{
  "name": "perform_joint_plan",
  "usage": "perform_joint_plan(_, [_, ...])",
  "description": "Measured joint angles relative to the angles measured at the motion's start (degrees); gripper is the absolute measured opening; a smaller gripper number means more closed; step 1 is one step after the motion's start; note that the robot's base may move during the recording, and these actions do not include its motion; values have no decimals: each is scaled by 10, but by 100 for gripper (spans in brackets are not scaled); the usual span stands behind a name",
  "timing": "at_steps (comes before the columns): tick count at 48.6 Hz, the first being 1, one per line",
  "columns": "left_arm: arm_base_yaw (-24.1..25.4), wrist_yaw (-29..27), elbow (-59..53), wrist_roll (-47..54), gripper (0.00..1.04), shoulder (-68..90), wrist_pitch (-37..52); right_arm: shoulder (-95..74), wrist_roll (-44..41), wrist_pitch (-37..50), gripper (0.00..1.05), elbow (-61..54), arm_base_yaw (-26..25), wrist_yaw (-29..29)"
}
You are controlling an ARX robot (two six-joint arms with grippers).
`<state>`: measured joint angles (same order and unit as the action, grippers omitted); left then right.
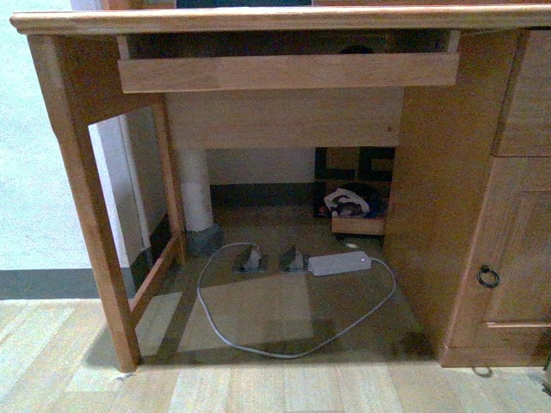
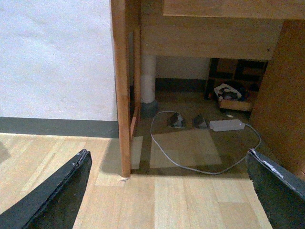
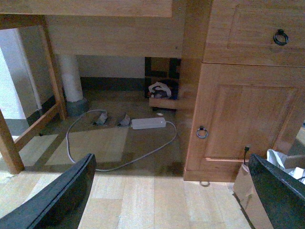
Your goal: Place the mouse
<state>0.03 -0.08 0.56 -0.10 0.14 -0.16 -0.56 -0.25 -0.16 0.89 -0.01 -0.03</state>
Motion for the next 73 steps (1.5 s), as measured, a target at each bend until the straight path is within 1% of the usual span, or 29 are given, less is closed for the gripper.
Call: perform_joint_plan(73, [0, 0, 0, 0, 98, 0, -2, 0, 0, -1, 98, 0, 0, 0])
